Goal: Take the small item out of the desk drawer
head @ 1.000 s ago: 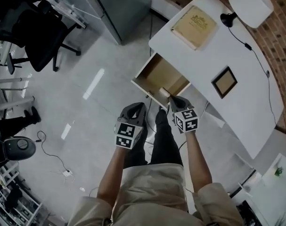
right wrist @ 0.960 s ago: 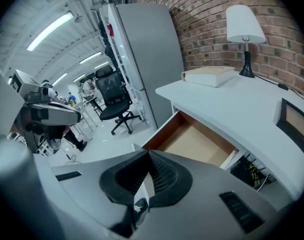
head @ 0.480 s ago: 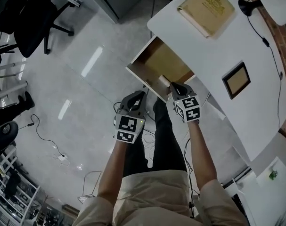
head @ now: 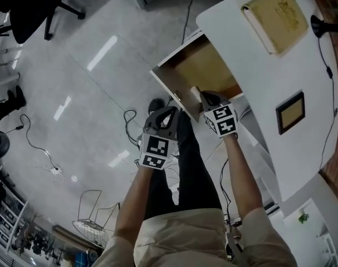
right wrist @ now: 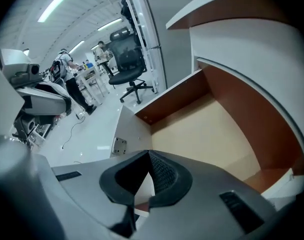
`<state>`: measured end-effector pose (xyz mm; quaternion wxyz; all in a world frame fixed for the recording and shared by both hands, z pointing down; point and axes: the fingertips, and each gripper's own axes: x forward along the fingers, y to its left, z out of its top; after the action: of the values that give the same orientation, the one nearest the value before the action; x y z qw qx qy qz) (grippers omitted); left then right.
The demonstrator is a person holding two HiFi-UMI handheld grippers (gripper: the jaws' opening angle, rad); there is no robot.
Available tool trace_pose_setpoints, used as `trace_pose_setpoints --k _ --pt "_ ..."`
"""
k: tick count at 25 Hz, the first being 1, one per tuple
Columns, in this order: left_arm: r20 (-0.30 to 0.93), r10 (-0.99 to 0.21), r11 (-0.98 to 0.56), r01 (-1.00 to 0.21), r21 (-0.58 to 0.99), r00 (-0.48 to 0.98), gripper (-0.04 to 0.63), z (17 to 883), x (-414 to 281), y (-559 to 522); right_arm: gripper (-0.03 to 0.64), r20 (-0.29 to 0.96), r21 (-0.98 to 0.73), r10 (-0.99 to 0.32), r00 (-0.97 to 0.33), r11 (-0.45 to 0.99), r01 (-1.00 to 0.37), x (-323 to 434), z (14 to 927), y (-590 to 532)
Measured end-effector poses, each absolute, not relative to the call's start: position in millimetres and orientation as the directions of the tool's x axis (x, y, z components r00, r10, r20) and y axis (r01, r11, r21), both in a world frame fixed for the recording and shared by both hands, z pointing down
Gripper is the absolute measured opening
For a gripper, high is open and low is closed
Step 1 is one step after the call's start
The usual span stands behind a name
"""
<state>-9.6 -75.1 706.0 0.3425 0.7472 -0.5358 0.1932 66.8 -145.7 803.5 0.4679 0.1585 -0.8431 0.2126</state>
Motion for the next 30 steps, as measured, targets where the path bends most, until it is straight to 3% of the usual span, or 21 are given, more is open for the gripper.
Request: trace_pose_setpoints --k 6,11,15,24,30 --pt "0.670 -0.657 -0.148 -0.931 0.335 0.346 0.017 744 -4 -68 0.029 0.890 -0.238 0.041 -0.453 0.890 -0.388 62 845 -143" --pt "0.677 -0.653 -0.129 -0.931 0.341 0.338 0.017 766 -7 -68 0.077 0.863 -0.359 0.175 -0.475 0.873 -0.331 47 870 -135" --pt "0.685 -0.651 -0.114 -0.935 0.335 0.325 0.017 772 -18 -61 0.110 0.889 -0.366 0.254 -0.382 0.894 -0.258 45 890 -129" --pt "0.680 -0.662 -0.116 -0.940 0.321 0.314 0.017 768 -32 -64 0.146 0.945 -0.314 0.283 -0.163 0.925 -0.213 60 930 -120" --pt "0.674 -0.669 -0.120 -0.941 0.318 0.313 0.017 766 -37 -67 0.169 0.966 -0.258 0.254 -0.052 0.929 -0.263 70 950 -122"
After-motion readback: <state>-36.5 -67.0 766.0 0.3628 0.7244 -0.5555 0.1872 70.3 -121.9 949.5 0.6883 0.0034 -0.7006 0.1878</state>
